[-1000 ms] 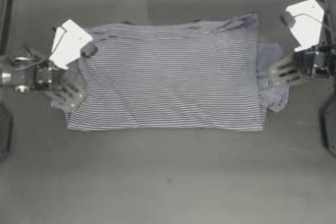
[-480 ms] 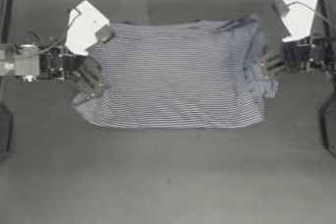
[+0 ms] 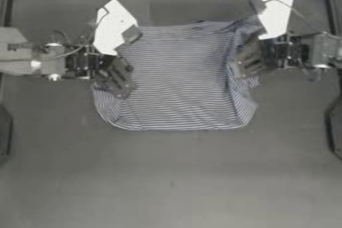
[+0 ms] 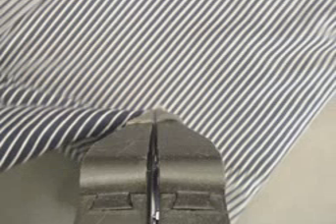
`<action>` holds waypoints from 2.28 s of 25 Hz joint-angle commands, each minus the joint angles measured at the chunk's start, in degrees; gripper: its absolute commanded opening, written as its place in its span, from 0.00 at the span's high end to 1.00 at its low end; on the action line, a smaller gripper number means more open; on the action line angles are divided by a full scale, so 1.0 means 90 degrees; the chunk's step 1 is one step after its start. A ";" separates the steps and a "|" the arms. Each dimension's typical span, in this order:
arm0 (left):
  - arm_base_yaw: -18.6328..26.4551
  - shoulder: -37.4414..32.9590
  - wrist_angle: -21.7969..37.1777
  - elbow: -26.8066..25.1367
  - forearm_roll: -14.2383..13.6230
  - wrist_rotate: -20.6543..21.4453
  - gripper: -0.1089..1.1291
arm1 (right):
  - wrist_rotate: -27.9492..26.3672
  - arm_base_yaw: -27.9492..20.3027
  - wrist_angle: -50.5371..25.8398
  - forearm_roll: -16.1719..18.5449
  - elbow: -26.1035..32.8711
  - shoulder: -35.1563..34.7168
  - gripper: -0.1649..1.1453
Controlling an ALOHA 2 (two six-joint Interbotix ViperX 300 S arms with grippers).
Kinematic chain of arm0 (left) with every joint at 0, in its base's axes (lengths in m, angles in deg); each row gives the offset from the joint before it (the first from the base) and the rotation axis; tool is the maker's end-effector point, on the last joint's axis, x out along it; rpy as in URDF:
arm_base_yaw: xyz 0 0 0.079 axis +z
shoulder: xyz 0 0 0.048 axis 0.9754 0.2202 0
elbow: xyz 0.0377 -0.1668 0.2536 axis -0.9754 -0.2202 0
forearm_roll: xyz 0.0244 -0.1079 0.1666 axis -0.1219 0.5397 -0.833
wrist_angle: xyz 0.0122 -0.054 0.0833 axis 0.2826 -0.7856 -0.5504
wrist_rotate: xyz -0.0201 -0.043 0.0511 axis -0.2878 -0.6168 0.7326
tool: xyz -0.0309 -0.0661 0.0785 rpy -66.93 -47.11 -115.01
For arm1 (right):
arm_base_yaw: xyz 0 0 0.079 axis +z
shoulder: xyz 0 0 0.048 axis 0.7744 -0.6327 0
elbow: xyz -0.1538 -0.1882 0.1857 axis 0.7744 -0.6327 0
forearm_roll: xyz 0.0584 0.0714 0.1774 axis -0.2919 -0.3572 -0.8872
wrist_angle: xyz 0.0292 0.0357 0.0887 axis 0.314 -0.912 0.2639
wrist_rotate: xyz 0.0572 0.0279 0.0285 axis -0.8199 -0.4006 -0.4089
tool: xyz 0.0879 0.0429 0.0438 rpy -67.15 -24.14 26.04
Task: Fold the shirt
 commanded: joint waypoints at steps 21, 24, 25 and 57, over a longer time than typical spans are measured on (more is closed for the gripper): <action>0.0010 0.0996 -0.1055 0.0625 -0.0029 0.0117 0.88 | 0.0039 0.0166 0.1191 0.0127 0.0937 -0.1475 0.83; 0.0049 0.1045 -0.1260 0.0605 -0.0049 0.0137 0.88 | 0.0039 0.0166 0.1201 0.0127 0.0859 -0.1475 0.83; 0.0078 0.1064 -0.1406 0.0605 -0.0059 0.0137 0.87 | 0.0039 0.0166 0.1201 0.0127 0.0840 -0.1484 0.83; 0.0371 -0.0312 -0.1260 0.0361 -0.0127 0.0762 0.09 | 0.0049 -0.0039 0.1934 0.1348 0.0635 -0.0645 0.19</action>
